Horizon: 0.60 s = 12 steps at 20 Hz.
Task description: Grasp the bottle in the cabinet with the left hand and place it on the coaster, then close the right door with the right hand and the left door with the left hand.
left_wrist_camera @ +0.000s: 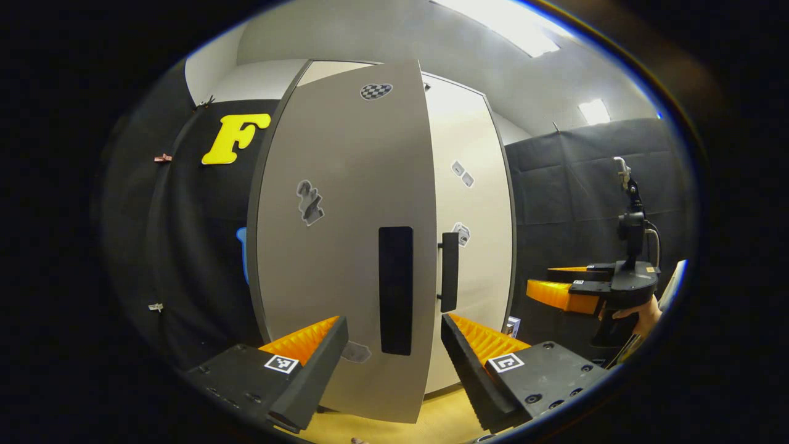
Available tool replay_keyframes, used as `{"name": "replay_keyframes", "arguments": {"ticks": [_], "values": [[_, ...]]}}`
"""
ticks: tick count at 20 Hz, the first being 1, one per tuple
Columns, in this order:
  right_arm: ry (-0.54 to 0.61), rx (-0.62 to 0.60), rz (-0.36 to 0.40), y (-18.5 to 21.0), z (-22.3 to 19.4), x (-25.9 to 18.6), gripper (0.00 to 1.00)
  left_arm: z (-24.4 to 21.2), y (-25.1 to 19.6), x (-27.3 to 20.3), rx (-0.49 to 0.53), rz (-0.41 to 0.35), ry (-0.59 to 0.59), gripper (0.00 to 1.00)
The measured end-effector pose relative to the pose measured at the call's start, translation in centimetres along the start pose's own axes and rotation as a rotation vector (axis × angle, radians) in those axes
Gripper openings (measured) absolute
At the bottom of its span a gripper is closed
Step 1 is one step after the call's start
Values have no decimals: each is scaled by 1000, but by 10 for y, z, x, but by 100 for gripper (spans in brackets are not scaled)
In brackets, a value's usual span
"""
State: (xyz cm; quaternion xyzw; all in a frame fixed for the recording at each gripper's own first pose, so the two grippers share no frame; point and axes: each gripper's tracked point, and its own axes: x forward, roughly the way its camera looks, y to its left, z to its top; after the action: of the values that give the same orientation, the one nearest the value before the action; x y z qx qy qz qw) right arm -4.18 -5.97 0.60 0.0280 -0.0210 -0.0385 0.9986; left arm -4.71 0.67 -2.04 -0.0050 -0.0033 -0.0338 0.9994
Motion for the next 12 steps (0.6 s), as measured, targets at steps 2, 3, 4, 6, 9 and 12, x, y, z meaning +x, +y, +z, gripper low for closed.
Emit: {"name": "replay_keyframes", "arguments": {"ticks": [2, 3, 4, 6, 9, 12], "values": [[-3, 1, -8, -1, 3, -3, 98, 2, -2, 4, 0, -12, -13, 96], [-7, -3, -14, -1, 5, -5, 98, 3, -2, 5, 2, -17, -20, 96], [-13, -11, -21, -2, 7, -8, 98, 4, 0, 6, 4, -19, -23, 96], [-14, -20, -32, -2, 9, -11, 98, 5, 7, 6, 12, -22, -24, 96], [-7, -25, -28, 2, 7, -15, 98, 0, 11, 9, 11, -26, -18, 96], [-7, -37, -30, 5, 9, -20, 98, -3, 16, 12, 1, -34, -19, 96]]}}
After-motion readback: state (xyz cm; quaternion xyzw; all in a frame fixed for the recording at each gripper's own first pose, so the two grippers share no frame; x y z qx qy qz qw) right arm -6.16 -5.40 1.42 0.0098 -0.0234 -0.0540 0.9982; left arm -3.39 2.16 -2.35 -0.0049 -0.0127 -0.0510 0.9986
